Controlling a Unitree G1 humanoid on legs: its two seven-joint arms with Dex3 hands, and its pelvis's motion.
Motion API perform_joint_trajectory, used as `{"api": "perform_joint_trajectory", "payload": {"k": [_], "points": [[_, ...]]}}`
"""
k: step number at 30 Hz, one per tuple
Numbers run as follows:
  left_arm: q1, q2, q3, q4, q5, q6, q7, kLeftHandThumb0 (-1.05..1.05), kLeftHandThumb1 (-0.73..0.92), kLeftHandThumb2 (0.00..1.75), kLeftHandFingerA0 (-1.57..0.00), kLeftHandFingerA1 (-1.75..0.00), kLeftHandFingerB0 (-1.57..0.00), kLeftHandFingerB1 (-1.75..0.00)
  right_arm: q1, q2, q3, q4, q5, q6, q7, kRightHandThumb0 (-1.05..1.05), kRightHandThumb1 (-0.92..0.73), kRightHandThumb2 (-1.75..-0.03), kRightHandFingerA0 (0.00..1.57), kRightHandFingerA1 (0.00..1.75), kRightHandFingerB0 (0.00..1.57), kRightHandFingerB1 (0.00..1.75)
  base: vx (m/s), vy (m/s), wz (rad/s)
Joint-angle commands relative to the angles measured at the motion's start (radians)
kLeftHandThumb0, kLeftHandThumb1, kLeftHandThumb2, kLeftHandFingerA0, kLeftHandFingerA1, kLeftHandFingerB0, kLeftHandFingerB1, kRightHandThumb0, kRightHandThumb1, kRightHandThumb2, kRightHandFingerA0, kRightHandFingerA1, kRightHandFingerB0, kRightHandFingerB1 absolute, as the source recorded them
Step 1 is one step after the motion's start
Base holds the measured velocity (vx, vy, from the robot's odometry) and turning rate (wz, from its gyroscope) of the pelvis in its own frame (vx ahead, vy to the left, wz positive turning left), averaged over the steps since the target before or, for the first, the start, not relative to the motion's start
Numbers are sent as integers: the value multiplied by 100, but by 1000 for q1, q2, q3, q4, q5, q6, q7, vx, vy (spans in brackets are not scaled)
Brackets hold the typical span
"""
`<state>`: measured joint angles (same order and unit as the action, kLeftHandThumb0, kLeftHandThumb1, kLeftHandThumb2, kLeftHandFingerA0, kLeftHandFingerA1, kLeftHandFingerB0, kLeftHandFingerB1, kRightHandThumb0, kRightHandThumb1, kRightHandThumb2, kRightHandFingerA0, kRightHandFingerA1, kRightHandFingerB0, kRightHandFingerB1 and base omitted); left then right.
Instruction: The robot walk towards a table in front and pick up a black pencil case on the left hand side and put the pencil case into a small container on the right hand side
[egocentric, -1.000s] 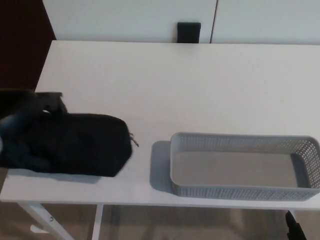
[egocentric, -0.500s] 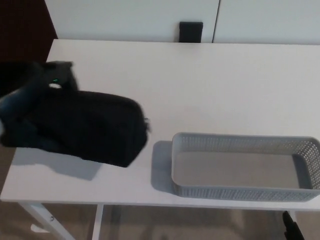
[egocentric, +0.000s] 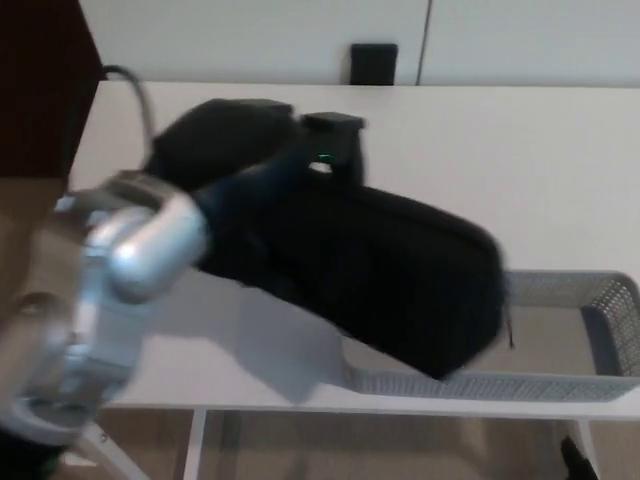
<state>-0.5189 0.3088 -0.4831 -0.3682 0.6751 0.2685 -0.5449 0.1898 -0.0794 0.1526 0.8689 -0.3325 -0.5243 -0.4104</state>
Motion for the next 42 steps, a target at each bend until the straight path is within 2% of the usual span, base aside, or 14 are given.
{"api": "perform_joint_trajectory", "payload": {"k": [1,5,8,9,10,12,15,16,17,18,20,22,33,42], "points": [[-67,-151,-118,61,138,141,-24,-21,60,58,-70,-157,-61,-134,10,-2,5,26,-5,-22,-13,-70,-92,-104,0,0,0,0,0,0,0],[-97,-238,-149,129,157,176,-5,-29,57,60,-74,-155,-73,-119,11,-5,9,12,-11,-8,-17,-69,-92,-103,0,0,0,0,0,0,0],[-114,-286,-156,171,164,197,4,-23,60,58,-75,-161,-65,-120,6,-8,6,17,-7,-14,-13,-69,-92,-103,0,0,0,0,0,0,0],[-128,-318,-154,216,141,194,19,-21,61,56,-72,-165,-61,-139,1,-4,2,27,3,-23,-4,-70,-92,-105,0,0,0,0,0,0,0],[-136,-342,-148,239,133,206,22,-22,60,57,-73,-162,-62,-134,-2,-5,3,25,2,-14,1,-70,-92,-104,0,0,0,0,0,0,0],[-137,-368,-146,259,131,217,30,-21,61,56,-73,-166,-60,-142,1,-3,1,28,6,-18,4,-69,-92,-103,0,0,0,0,0,0,0],[-140,-417,-133,293,108,250,30,-24,60,58,-74,-160,-65,-143,12,-10,9,20,-10,-15,-9,-67,-92,-105,0,0,0,0,0,0,0],[-142,-454,-123,316,105,288,38,-40,45,79,-92,-129,-82,-121,12,-12,14,26,-19,-16,-18,-67,-92,-106,0,0,0,0,0,0,0],[-144,-479,-115,330,104,316,38,-39,44,80,-95,-131,-84,-123,14,-12,14,25,-19,-18,-18,-67,-92,-107,0,0,0,0,0,0,0],[-143,-498,-107,340,103,334,43,-25,63,55,-72,-169,-59,-160,15,-10,15,24,-19,-18,-20,-67,-92,-107,0,0,0,0,0,0,0],[-139,-528,-93,355,99,357,57,-23,62,56,-75,-175,-54,-169,17,-8,16,22,-19,-13,-20,-66,-92,-105,0,0,0,0,0,0,0],[-143,-548,-88,381,107,376,72,-26,65,54,-70,-174,-55,-164,19,-9,16,21,-19,-9,-18,-67,-92,-107,0,0,0,0,0,0,0],[-105,-555,-109,405,87,356,142,-19,62,56,-74,-175,-56,-165,15,-8,15,31,-12,-22,-15,-67,-92,-107,0,0,0,0,0,0,0],[-71,-499,-134,387,95,346,139,-23,62,57,-74,-175,-55,-165,20,-13,23,16,-20,-7,-12,-65,-92,-104,0,0,0,0,0,0,0]]}}
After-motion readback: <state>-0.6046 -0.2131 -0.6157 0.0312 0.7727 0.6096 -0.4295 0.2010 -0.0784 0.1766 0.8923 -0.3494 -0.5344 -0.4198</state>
